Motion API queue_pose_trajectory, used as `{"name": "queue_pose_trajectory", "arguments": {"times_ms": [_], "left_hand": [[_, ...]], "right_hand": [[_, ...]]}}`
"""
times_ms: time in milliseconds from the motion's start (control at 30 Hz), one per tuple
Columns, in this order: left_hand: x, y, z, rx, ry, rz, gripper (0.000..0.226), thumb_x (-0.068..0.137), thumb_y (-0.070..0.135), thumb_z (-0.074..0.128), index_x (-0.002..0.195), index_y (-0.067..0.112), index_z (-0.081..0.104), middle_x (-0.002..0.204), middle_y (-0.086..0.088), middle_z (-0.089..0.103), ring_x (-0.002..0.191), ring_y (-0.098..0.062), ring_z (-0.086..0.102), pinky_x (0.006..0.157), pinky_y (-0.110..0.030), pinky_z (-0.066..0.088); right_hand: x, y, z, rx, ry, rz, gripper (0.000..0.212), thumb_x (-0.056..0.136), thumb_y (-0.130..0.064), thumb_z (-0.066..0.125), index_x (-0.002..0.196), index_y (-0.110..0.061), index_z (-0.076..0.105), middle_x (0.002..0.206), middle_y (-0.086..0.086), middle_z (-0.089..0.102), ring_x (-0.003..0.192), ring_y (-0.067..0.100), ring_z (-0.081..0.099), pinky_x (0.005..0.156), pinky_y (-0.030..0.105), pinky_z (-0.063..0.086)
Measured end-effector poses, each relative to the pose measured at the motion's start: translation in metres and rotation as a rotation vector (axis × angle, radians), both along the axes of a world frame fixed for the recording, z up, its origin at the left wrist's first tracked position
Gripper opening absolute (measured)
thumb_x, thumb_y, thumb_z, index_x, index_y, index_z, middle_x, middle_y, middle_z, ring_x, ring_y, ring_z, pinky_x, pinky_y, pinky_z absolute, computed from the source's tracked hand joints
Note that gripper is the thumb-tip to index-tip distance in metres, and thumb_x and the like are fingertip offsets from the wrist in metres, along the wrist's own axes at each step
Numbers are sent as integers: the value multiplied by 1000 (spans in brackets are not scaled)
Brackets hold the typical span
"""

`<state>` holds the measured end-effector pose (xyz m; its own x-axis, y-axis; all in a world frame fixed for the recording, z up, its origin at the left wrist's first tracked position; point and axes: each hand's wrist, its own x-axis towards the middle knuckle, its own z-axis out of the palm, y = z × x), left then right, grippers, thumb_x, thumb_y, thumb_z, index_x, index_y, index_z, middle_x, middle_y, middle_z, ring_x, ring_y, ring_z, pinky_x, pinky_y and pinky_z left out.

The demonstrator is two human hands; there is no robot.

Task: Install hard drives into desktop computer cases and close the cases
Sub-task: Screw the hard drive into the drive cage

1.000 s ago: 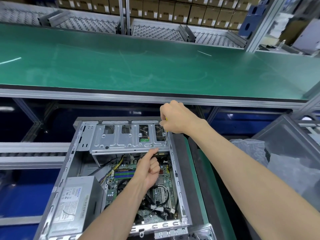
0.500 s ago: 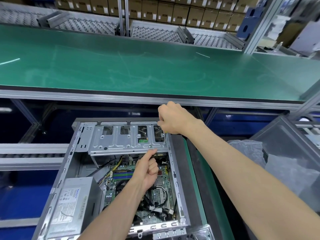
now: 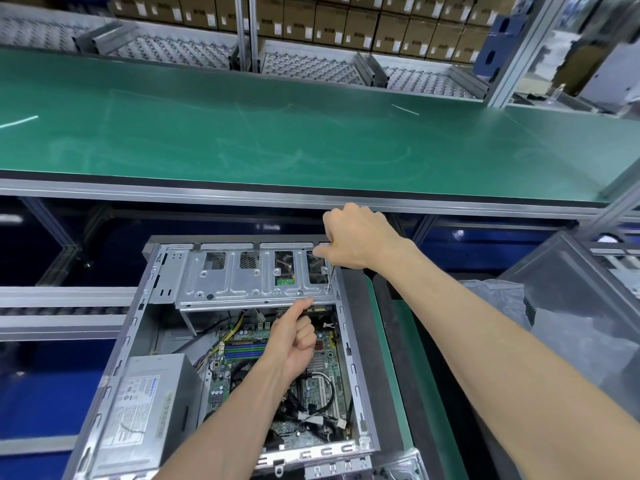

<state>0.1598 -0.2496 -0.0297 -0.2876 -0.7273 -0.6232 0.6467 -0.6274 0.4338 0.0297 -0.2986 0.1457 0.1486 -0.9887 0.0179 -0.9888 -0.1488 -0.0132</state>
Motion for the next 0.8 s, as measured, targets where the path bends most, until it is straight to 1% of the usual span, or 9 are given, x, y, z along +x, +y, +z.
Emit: {"name": "queue_pose_trajectory", "arguments": {"times_ms": [67, 133, 233, 333, 400, 533, 600, 700, 800], "left_hand": [[0, 0, -1, 0, 1, -4, 15, 88, 11, 71, 102, 14, 65, 51, 9, 15, 37, -6, 13, 30, -19, 13], [0, -1, -1, 1, -1, -7, 15, 88, 10, 72, 101, 15, 65, 51, 9, 15, 37, -6, 13, 30, -19, 13], [0, -1, -1, -3, -5, -2, 12, 88, 10, 72, 95, 16, 65, 52, 9, 14, 37, -7, 12, 30, -20, 13], [0, -1, -1, -4, -10, -7, 11, 88, 11, 72, 90, 17, 64, 52, 9, 14, 37, -6, 12, 30, -20, 12], [1, 0, -1, -1, 0, -3, 10, 88, 10, 72, 93, 15, 65, 52, 9, 14, 37, -6, 12, 31, -20, 12], [0, 0, 0, -7, -4, -10, 13, 89, 10, 71, 100, 14, 65, 52, 9, 15, 37, -6, 13, 31, -19, 12], [-1, -1, 0, -7, 0, -3, 13, 88, 10, 71, 97, 15, 63, 52, 9, 14, 38, -6, 12, 30, -19, 12], [0, -1, -1, -7, -5, 1, 16, 87, 10, 72, 99, 15, 62, 54, 9, 13, 39, -7, 12, 30, -20, 12], [0, -1, -1, -2, -1, 1, 17, 87, 10, 72, 103, 14, 64, 54, 9, 14, 39, -7, 12, 31, -19, 12]], "right_hand": [[1, 1, 3, 84, -105, 33, 21, 76, -18, 65, 94, -18, 55, 92, 2, 57, 83, 28, 57, 64, 37, 48], [1, 2, 4, 132, -151, 45, 25, 73, -5, 61, 95, -16, 57, 98, 5, 60, 85, 28, 58, 62, 33, 48], [2, 2, 1, 30, -54, 19, 7, 88, -17, 63, 91, -14, 58, 94, 7, 56, 84, 31, 56, 65, 35, 42], [2, 3, -2, -49, 50, -45, 27, 95, -39, 59, 85, -15, 51, 84, 3, 46, 76, 31, 50, 67, 37, 37], [3, 4, 1, -25, 36, -13, 22, 87, -36, 63, 88, -17, 52, 83, 1, 50, 75, 30, 53, 65, 36, 37], [1, 3, 4, 138, -137, 13, 25, 76, -8, 61, 99, -17, 61, 101, 6, 60, 88, 29, 59, 65, 33, 44], [1, 3, 2, 70, -109, 0, 8, 85, -15, 64, 93, -16, 60, 92, 5, 53, 86, 31, 55, 67, 35, 42], [2, 2, -4, -23, -33, -42, 23, 95, -33, 61, 84, -15, 53, 75, -2, 39, 77, 30, 50, 66, 37, 37], [5, 3, 1, 14, -30, 9, 22, 85, -34, 67, 92, -18, 53, 78, -2, 46, 76, 26, 52, 63, 35, 37]]}}
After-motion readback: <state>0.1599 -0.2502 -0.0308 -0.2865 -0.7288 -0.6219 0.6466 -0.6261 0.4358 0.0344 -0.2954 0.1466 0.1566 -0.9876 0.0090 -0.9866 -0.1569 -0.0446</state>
